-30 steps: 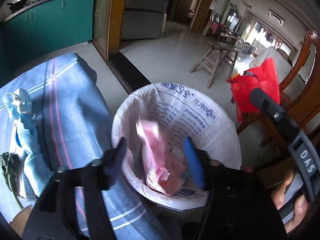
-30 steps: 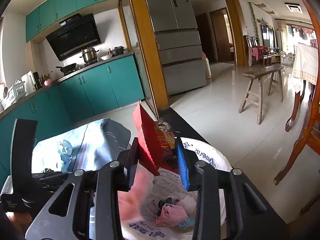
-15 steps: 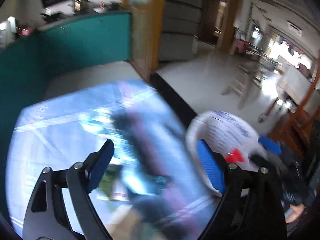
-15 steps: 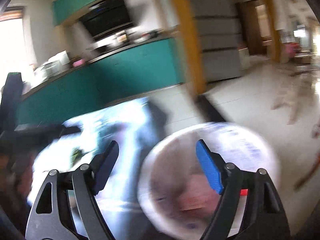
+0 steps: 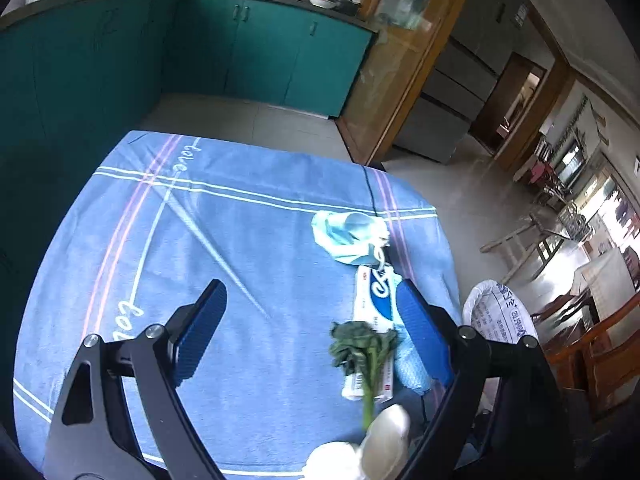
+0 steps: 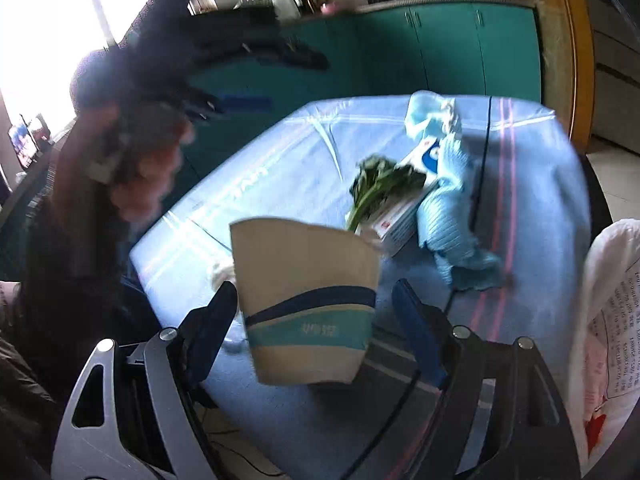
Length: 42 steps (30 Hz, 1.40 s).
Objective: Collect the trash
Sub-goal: 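Grasp the blue-striped paper cup with the right tool while the left tool reaches toward the white tissue, then close the left tool on the white tissue and lift it while the right tool holds the cup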
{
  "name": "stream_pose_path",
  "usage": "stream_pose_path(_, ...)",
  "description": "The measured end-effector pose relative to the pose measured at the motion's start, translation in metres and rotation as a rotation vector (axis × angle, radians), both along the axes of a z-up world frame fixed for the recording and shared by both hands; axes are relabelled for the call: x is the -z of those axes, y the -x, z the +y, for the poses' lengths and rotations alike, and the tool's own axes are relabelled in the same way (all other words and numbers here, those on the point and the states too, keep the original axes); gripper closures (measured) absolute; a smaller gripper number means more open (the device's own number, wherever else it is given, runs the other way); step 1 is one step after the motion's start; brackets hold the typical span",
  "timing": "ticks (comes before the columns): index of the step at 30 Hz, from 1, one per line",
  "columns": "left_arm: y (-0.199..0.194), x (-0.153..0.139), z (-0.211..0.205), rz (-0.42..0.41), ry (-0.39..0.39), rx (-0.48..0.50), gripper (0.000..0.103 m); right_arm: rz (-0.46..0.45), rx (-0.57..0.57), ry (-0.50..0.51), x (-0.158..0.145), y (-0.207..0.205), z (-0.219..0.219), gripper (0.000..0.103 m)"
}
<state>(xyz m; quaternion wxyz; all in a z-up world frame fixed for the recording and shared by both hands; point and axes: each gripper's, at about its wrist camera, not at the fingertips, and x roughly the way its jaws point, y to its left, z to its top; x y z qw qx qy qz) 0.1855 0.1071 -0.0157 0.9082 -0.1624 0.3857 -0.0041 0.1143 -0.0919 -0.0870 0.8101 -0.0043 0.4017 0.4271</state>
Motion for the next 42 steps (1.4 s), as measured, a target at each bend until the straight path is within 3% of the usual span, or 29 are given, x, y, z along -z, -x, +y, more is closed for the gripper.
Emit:
stream_pose_path(6, 0.004, 0.006, 0.009, 0.017, 0.009, -0.009, 0.015, 0.069, -0.001, -0.035, 0.013, -0.008, 0.006, 0.025)
stream_pose_path(14, 0.009, 0.007, 0.010, 0.011, -0.010, -0.005, 0.015, 0.038, 0.001, -0.086, 0.003, 0.002, -0.005, 0.028)
stream_pose_path(18, 0.014, 0.005, 0.008, 0.009, -0.026, 0.014, 0.015, -0.010, 0.099, -0.139, -0.014, -0.005, -0.037, 0.028)
stream_pose_path(22, 0.024, 0.008, -0.004, 0.023, -0.043, 0.131, 0.015, -0.085, 0.281, -0.070, -0.021, -0.014, -0.065, 0.028)
stream_pose_path(26, 0.037, 0.019, -0.028, 0.051, -0.096, 0.292, 0.012, -0.134, 0.416, 0.104, -0.011, -0.023, -0.068, 0.028)
stream_pose_path(31, 0.054, 0.040, -0.058, 0.123, -0.140, 0.462, 0.012, -0.113, 0.426, 0.181, 0.005, -0.032, -0.059, 0.028)
stream_pose_path(36, 0.061, 0.052, -0.065, 0.172, -0.141, 0.540, 0.012, -0.101, 0.395, 0.173, 0.009, -0.029, -0.053, 0.027)
stream_pose_path(42, 0.068, 0.062, -0.075, 0.204, -0.190, 0.591, 0.012, -0.079, 0.382, 0.119, 0.006, -0.026, -0.053, 0.014)
